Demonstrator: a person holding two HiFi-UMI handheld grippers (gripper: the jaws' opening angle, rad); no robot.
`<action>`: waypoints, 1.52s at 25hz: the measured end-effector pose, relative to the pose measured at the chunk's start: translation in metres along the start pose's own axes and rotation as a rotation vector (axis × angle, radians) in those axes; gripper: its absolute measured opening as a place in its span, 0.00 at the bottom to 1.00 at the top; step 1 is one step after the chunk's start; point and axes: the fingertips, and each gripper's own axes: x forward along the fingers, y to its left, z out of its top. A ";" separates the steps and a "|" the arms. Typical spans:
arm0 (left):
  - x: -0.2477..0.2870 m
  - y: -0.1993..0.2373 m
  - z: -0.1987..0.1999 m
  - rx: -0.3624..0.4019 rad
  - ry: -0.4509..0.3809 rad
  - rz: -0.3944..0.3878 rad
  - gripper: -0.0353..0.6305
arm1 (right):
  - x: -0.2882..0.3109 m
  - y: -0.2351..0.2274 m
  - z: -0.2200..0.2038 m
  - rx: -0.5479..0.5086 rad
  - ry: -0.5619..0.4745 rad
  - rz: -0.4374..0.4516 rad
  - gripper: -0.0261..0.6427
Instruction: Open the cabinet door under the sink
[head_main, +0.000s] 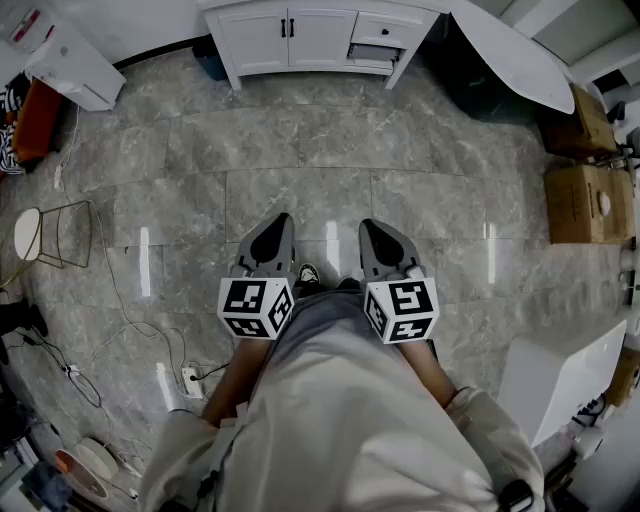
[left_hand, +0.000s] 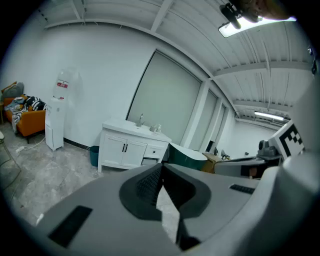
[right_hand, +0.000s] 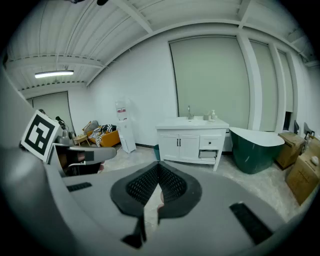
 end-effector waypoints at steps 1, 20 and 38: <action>0.000 0.004 0.001 -0.002 -0.001 0.005 0.05 | 0.001 0.001 0.001 -0.004 0.002 -0.005 0.06; 0.044 0.051 0.035 -0.068 -0.055 0.030 0.05 | 0.081 -0.027 0.039 0.149 -0.025 0.060 0.06; 0.238 0.108 0.126 -0.073 -0.002 0.044 0.05 | 0.262 -0.128 0.129 0.212 0.018 0.148 0.06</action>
